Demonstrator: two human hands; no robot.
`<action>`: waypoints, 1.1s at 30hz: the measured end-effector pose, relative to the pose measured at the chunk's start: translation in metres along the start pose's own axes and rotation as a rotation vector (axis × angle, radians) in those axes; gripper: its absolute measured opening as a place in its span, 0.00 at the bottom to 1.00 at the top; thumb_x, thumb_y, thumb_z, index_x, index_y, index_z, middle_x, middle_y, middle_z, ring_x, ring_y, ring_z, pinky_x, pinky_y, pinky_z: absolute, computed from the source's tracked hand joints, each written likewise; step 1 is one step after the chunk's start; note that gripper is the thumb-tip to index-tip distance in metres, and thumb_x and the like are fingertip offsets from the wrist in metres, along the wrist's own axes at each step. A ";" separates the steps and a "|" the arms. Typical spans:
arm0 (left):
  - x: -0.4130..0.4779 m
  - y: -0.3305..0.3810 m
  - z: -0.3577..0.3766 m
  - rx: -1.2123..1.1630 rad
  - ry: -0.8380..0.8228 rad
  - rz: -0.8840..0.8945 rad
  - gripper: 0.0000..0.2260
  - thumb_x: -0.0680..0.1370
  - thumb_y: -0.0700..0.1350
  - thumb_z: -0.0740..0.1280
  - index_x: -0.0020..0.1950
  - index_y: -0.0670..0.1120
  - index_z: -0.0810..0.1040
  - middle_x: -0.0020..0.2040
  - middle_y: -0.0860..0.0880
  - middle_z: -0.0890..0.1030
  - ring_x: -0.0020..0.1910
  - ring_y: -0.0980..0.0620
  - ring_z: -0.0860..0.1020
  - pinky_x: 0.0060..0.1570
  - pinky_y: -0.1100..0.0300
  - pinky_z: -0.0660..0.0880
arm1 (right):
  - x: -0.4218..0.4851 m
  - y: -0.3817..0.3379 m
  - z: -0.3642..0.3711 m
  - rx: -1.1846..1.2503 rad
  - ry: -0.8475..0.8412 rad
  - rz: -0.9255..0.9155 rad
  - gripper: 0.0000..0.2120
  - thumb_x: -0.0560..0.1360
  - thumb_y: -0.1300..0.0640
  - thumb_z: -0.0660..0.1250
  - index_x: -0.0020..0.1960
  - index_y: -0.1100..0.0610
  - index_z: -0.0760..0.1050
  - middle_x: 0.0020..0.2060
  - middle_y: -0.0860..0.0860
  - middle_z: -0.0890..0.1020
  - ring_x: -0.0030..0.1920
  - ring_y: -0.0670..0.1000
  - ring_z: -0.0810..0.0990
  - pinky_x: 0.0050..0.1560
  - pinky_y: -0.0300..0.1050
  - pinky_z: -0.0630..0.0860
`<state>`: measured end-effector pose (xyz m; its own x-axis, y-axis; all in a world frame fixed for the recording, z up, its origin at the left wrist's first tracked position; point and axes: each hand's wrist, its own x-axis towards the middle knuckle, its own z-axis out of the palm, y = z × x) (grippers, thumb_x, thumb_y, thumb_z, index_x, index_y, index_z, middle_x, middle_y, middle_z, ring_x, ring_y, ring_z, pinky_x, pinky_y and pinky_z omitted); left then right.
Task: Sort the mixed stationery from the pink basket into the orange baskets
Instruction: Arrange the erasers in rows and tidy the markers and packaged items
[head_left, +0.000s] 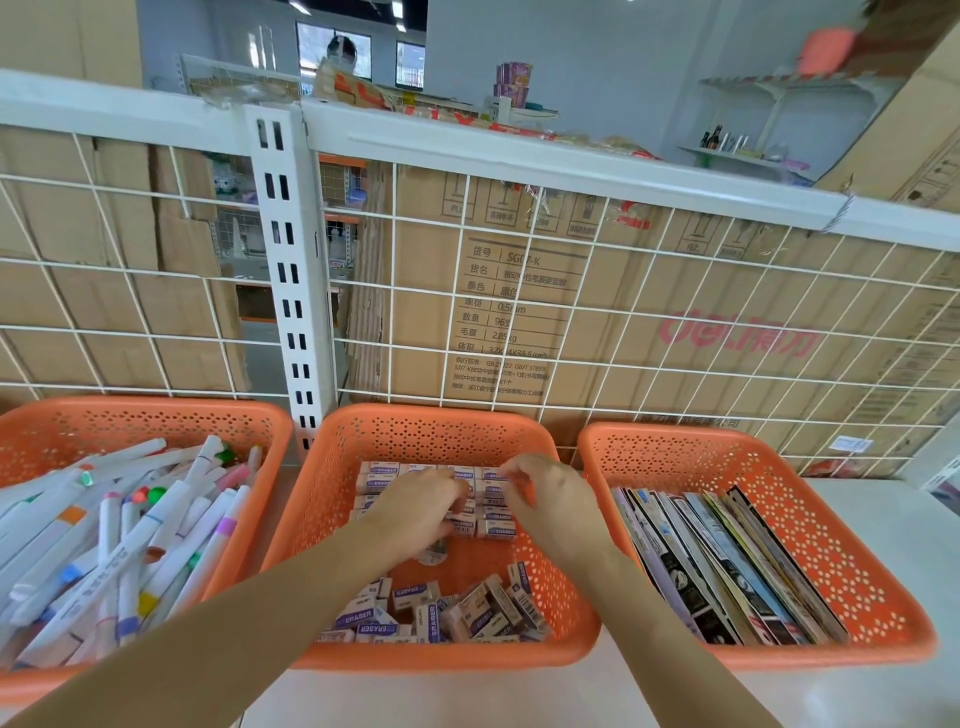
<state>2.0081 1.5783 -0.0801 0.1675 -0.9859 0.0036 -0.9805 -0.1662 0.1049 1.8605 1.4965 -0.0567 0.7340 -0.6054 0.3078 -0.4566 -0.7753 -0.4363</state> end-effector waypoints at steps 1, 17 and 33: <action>-0.001 -0.001 -0.002 -0.011 -0.003 0.000 0.11 0.76 0.45 0.67 0.57 0.46 0.74 0.58 0.48 0.75 0.58 0.48 0.74 0.53 0.57 0.69 | 0.001 -0.002 -0.003 -0.020 -0.133 -0.028 0.09 0.77 0.58 0.62 0.55 0.55 0.79 0.53 0.49 0.81 0.52 0.48 0.78 0.54 0.47 0.75; -0.034 0.003 -0.014 -0.497 -0.438 0.051 0.13 0.71 0.52 0.72 0.47 0.43 0.81 0.38 0.50 0.78 0.36 0.55 0.74 0.36 0.58 0.70 | 0.002 -0.021 -0.003 -0.215 -0.771 -0.152 0.15 0.71 0.61 0.70 0.57 0.60 0.75 0.34 0.44 0.70 0.38 0.47 0.69 0.32 0.34 0.60; -0.042 -0.008 -0.022 -0.791 -0.177 -0.043 0.12 0.68 0.42 0.76 0.43 0.52 0.74 0.42 0.53 0.80 0.39 0.55 0.77 0.40 0.60 0.73 | 0.003 -0.011 -0.020 0.383 -0.529 0.154 0.13 0.76 0.67 0.61 0.58 0.60 0.76 0.43 0.59 0.76 0.36 0.46 0.76 0.35 0.42 0.80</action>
<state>2.0112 1.6213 -0.0593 0.1199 -0.9787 -0.1667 -0.5993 -0.2052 0.7738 1.8573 1.4994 -0.0339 0.8670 -0.4584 -0.1953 -0.4364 -0.5094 -0.7416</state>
